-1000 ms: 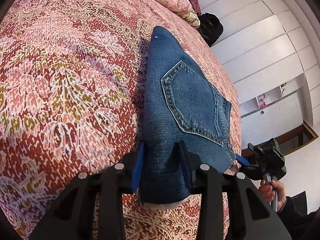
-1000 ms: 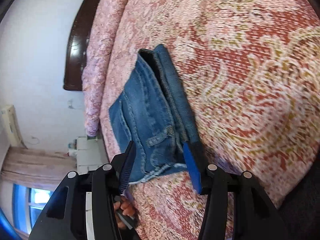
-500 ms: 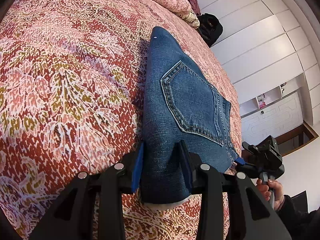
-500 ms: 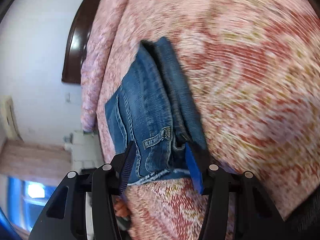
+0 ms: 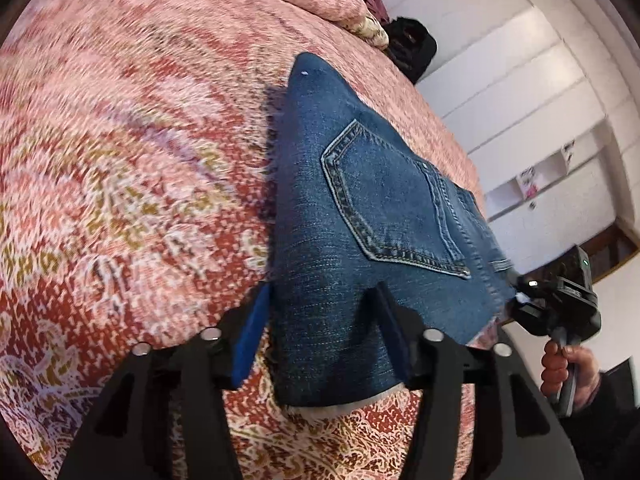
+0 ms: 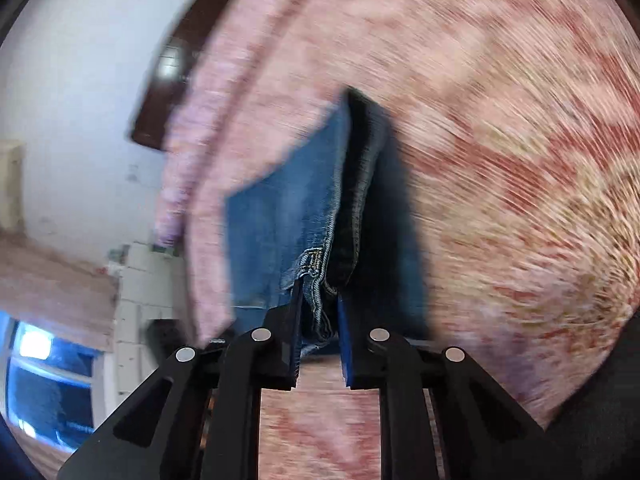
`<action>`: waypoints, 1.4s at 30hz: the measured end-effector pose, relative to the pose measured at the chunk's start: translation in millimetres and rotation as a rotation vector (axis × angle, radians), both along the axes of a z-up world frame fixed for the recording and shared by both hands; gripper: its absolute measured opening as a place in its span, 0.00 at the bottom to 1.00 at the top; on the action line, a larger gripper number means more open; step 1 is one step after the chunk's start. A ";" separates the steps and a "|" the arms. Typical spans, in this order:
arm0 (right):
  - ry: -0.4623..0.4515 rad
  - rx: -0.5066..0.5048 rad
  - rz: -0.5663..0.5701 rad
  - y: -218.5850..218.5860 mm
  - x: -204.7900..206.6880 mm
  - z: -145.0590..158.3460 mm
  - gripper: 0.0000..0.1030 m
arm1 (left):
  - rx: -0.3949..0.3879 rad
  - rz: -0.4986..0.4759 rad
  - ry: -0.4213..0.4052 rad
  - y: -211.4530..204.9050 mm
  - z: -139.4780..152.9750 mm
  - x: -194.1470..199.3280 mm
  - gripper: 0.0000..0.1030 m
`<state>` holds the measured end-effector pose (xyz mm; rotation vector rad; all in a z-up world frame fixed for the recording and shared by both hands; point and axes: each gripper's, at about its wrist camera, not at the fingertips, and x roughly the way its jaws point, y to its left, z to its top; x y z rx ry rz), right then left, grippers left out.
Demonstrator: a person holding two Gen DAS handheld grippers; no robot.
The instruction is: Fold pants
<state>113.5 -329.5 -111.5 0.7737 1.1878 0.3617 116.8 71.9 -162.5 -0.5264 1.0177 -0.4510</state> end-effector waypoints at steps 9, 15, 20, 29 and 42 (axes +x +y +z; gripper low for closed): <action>0.056 0.023 -0.028 -6.9 -0.2 -32.3 0.14 | 0.076 0.096 -0.088 -1.9 34.4 16.8 0.78; 0.081 0.043 -0.034 1.4 4.8 -30.4 0.17 | 0.144 0.073 -0.049 -19.0 7.5 33.4 0.77; 0.124 -0.097 -0.088 -12.6 10.7 3.7 0.41 | 0.154 0.067 -0.045 -18.8 11.1 37.0 0.76; -0.133 -0.109 0.053 49.2 102.6 62.4 0.41 | 0.158 0.064 -0.053 -14.7 8.6 28.1 0.76; 0.017 -0.151 0.091 85.0 163.2 23.4 0.47 | 0.164 0.058 -0.062 -16.1 6.0 23.9 0.77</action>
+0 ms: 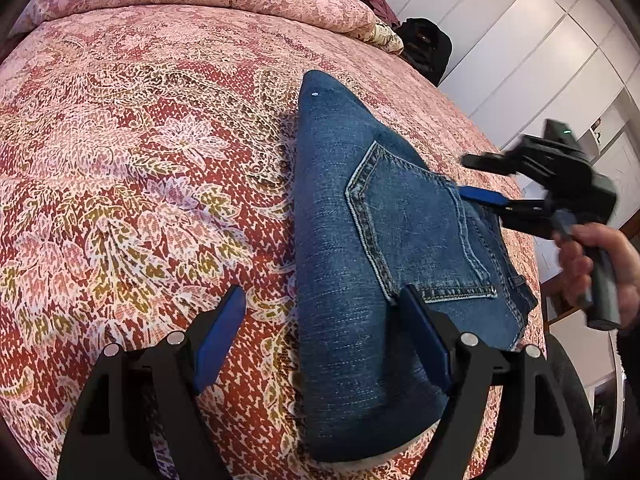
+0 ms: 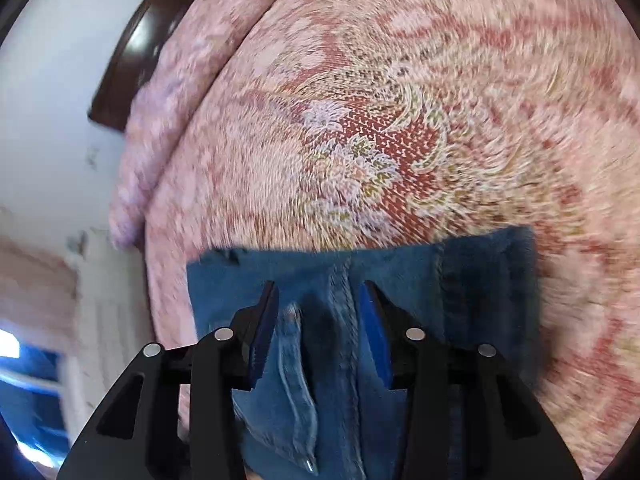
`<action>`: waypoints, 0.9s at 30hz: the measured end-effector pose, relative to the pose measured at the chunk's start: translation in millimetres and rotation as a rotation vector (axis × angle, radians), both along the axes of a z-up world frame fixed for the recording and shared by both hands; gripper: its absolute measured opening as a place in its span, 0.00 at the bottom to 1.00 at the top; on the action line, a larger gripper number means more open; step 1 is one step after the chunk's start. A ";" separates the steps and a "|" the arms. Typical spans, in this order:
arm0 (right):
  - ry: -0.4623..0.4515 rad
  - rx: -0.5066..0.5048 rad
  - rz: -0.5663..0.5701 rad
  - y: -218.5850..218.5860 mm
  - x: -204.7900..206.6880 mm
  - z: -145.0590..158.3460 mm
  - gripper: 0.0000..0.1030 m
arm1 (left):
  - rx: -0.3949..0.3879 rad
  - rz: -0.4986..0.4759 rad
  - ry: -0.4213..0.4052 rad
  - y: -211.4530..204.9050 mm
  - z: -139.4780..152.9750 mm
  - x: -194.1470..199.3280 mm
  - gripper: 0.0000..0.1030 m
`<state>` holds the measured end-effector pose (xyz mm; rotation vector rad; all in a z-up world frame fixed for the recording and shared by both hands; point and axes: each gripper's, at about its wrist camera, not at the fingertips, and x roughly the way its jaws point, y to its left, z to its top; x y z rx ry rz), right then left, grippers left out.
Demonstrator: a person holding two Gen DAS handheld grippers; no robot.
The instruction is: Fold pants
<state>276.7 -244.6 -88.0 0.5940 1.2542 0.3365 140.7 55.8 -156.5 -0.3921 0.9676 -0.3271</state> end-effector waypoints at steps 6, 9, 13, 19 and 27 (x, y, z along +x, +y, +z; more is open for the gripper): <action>-0.095 -0.057 -0.068 -62.5 -55.1 24.5 0.61 | 0.004 0.001 -0.001 0.5 0.2 -0.1 0.77; -0.033 -0.079 -0.113 -96.4 -79.2 3.8 0.61 | 0.005 0.002 -0.002 0.9 0.4 0.0 0.77; 0.044 -0.027 -0.081 -105.9 -99.8 -29.5 0.62 | 0.010 0.004 -0.002 0.3 1.0 0.0 0.77; 0.015 0.040 0.031 -82.3 -115.4 -25.5 0.72 | 0.014 0.007 -0.003 -0.4 1.7 -0.5 0.77; -0.043 0.158 0.064 -85.7 -121.7 -38.9 0.76 | -0.091 -0.002 0.046 19.5 3.6 6.6 0.76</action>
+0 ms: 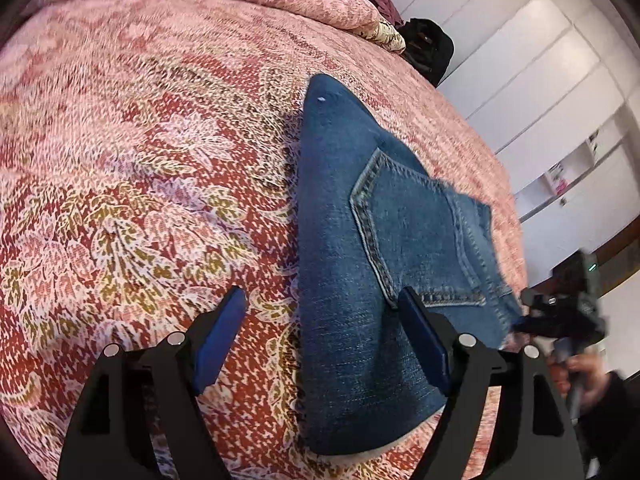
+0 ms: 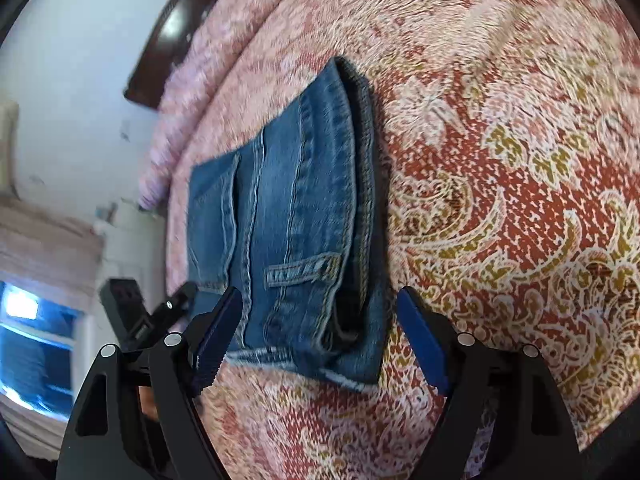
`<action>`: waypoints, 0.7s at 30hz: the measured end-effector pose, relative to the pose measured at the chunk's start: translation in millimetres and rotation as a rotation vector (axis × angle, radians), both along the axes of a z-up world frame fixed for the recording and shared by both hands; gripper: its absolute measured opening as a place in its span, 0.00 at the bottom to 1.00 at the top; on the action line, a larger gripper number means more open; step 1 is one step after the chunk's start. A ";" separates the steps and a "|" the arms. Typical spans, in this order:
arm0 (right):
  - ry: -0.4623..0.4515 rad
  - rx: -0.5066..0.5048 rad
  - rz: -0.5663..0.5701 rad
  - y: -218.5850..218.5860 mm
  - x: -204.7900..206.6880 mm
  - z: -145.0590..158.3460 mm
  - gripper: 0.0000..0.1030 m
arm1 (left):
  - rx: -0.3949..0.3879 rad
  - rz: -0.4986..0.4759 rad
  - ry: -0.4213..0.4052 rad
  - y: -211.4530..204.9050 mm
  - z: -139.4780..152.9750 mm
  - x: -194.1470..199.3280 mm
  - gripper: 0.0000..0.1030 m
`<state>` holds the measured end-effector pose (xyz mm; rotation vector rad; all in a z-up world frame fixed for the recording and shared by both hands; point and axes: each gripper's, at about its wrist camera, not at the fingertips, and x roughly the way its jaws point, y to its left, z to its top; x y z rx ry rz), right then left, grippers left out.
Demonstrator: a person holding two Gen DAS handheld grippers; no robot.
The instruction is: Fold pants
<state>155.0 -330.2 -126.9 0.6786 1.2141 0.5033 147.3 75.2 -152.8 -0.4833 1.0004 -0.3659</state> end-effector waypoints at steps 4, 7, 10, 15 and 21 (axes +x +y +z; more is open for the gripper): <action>-0.046 0.020 0.007 0.0 -4.8 -1.3 0.81 | -0.118 0.011 0.004 19.4 -0.4 4.1 0.75; -0.057 0.015 0.015 4.4 -6.3 -0.7 0.83 | -0.224 0.006 0.019 26.8 -3.8 10.8 0.75; -0.064 0.006 0.019 14.6 -3.2 0.3 0.84 | -0.250 -0.065 0.034 15.0 -4.6 19.1 0.74; -0.067 0.011 0.014 16.9 -5.5 -1.0 0.84 | -0.221 -0.073 0.067 0.4 -10.0 33.3 0.72; -0.066 0.024 0.007 12.2 -3.1 -2.6 0.84 | -0.290 -0.097 0.090 -3.4 -15.3 41.8 0.74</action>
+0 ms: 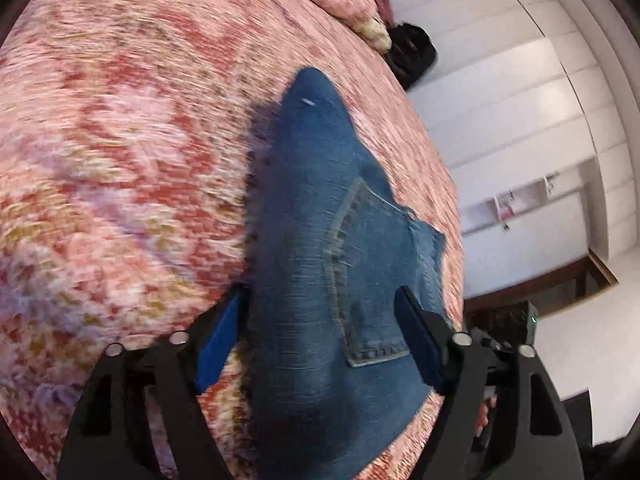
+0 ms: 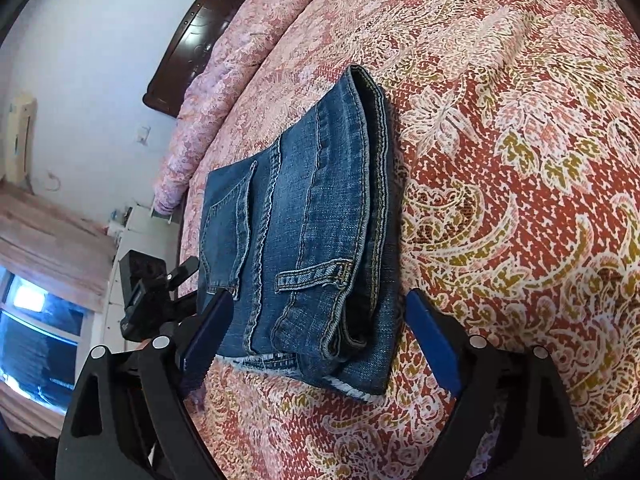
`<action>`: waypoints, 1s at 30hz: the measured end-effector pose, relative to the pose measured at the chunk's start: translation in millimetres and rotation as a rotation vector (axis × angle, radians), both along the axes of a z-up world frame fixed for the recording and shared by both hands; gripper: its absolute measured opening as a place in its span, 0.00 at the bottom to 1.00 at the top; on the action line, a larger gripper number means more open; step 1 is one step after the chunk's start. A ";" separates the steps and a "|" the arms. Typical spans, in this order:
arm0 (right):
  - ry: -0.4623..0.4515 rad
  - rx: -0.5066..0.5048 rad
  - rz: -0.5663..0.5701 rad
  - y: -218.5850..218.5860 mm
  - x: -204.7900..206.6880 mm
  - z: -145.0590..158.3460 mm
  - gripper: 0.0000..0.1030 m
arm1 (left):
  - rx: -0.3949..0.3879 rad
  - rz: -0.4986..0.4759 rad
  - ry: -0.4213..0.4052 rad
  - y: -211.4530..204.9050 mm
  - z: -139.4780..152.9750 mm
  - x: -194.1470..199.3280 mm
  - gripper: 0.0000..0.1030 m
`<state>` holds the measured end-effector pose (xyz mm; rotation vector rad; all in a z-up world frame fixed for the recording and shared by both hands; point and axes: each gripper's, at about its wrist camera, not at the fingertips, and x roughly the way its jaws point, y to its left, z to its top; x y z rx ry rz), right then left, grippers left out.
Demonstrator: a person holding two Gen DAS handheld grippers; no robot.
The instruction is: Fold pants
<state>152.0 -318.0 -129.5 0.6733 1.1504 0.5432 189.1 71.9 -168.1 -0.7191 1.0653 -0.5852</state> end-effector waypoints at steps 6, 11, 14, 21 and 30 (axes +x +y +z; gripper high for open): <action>-0.003 0.078 -0.047 -13.4 0.8 -0.9 0.84 | -0.007 -0.054 0.020 0.1 -3.9 5.1 0.66; 0.015 0.233 -0.181 -38.7 3.7 0.0 0.84 | 0.042 -0.060 0.021 -2.0 -4.3 8.1 0.59; 0.045 0.186 -0.173 -37.2 15.7 -1.7 0.84 | 0.054 -0.069 0.042 -7.4 -3.1 8.3 0.60; 0.101 0.030 0.014 6.7 38.7 -2.6 0.75 | 0.096 -0.074 0.055 -21.9 2.4 4.9 0.38; -0.008 -0.156 0.084 19.1 30.1 30.7 0.20 | 0.123 -0.016 -0.022 -42.0 27.2 -9.1 0.16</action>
